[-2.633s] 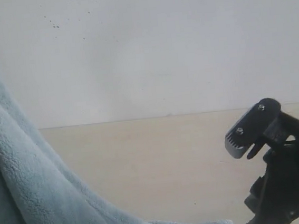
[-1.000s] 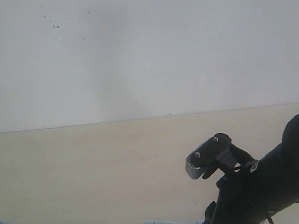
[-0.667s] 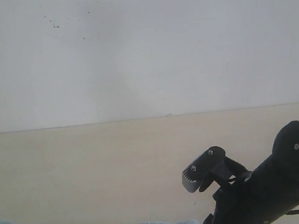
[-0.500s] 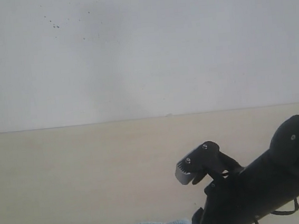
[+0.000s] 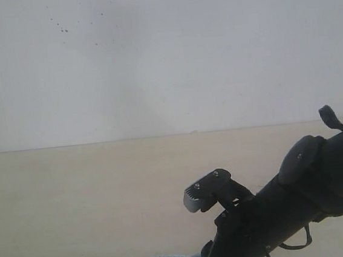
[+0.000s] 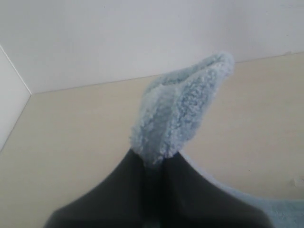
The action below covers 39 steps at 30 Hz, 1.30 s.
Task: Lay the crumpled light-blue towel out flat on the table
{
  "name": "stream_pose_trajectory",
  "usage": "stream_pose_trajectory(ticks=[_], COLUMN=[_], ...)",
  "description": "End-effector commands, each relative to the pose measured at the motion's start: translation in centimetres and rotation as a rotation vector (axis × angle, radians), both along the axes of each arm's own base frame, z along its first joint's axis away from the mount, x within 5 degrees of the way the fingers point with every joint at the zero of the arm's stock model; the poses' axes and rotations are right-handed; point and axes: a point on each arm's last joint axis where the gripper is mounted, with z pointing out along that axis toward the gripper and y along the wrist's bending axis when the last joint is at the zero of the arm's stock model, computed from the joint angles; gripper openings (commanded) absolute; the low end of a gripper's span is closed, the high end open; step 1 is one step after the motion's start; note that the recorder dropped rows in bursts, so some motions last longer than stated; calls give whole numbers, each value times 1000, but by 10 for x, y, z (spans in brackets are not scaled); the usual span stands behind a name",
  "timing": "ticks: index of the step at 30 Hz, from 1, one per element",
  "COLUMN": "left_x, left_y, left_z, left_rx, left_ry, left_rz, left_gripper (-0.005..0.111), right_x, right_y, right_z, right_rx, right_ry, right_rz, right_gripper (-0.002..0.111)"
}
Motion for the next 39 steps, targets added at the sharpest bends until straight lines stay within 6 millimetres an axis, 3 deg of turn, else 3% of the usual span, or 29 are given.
stream_pose_trajectory(ticks=[1, 2, 4, 11, 21, 24, 28, 30, 33, 39], left_x=[-2, -2, -2, -2, -2, -2, -2, -2, -2, -3], left_y=[1, 1, 0, 0, 0, 0, 0, 0, 0, -1], left_z=[2, 2, 2, 1, 1, 1, 1, 1, 1, 1], left_rx=[-7, -11, -15, -25, -25, -25, -25, -25, -25, -37], left_ry=[-7, -4, -2, 5, 5, 5, 5, 5, 5, 3], left_rz=[0, -2, -3, -8, -8, -8, -8, -8, -8, -17], left_gripper=[4, 4, 4, 4, 4, 4, 4, 4, 4, 4], right_x=[1, 1, 1, 4, 4, 4, 5, 5, 5, -2], right_y=[4, 4, 4, 3, 3, 3, 3, 3, 1, -11], right_z=[2, 2, 0, 2, -14, -14, -14, -13, 4, 66], right_rx=[9, 8, 5, 1, -26, -26, -28, -25, -3, 56], right_ry=[-16, -18, -13, -41, -3, -5, -10, -10, -59, -220], right_rz=[4, 8, 8, -25, -17, -13, -17, -21, -26, -48], right_gripper=[25, 21, 25, 56, 55, 47, 20, 14, 17, 21])
